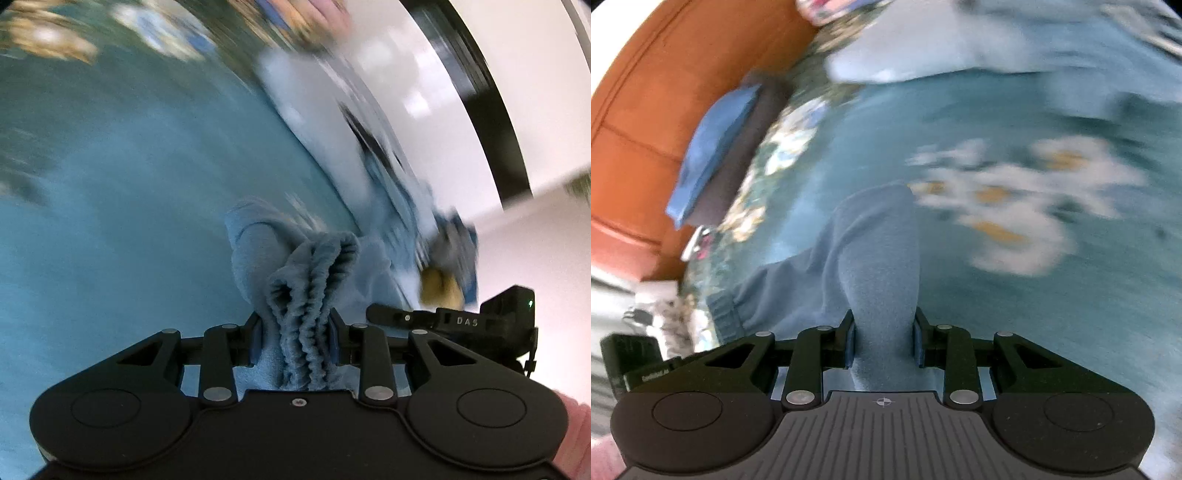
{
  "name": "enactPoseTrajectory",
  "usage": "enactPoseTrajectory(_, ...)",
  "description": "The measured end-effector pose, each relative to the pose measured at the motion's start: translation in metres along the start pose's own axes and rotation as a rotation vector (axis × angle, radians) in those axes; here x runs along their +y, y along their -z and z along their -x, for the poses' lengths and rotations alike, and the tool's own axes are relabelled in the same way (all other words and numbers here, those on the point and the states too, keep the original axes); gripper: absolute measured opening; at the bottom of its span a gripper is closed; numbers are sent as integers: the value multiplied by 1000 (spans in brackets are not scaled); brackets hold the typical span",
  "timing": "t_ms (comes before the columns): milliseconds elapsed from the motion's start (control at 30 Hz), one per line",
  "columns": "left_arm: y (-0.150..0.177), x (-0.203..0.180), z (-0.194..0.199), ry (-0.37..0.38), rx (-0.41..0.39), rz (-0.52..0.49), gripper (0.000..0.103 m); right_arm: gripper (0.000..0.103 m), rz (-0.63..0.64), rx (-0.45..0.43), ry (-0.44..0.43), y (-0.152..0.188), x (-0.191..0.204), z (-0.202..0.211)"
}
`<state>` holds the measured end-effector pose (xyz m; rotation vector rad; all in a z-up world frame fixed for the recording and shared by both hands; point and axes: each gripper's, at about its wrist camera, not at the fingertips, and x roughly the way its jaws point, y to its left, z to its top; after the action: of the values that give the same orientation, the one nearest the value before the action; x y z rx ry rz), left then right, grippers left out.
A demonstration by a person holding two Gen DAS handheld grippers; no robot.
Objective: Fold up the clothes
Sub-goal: 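Grasp the folded bundle with both grippers and carry it toward the pillows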
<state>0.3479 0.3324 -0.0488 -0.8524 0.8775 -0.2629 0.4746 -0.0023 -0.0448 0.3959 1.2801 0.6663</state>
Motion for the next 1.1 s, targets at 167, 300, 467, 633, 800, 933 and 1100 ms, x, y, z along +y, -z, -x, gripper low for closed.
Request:
enactPoseTrajectory(167,-26,56,59,-77,-143,103,31,25,162,115,-47,-46,85,-78)
enactPoseTrajectory(300,-42,97,102,-75,-266,217,31,25,300,186,-81,-85,152,-134)
enactPoseTrajectory(467,-64,128,126,-119,-388,293,31,25,463,285,-126,-130,228,-204)
enactPoseTrajectory(633,-87,162,144,-125,-466,352,32,25,591,346,-130,-168,290,-267)
enactPoseTrajectory(800,-112,184,140,-178,-482,369,32,25,652,380,-100,-184,316,-315)
enactPoseTrajectory(933,-123,196,139,-245,-468,355,35,26,646,392,-63,-188,310,-338)
enactPoseTrajectory(1100,-117,196,154,-255,-463,330,38,35,650,350,-26,-185,303,-339)
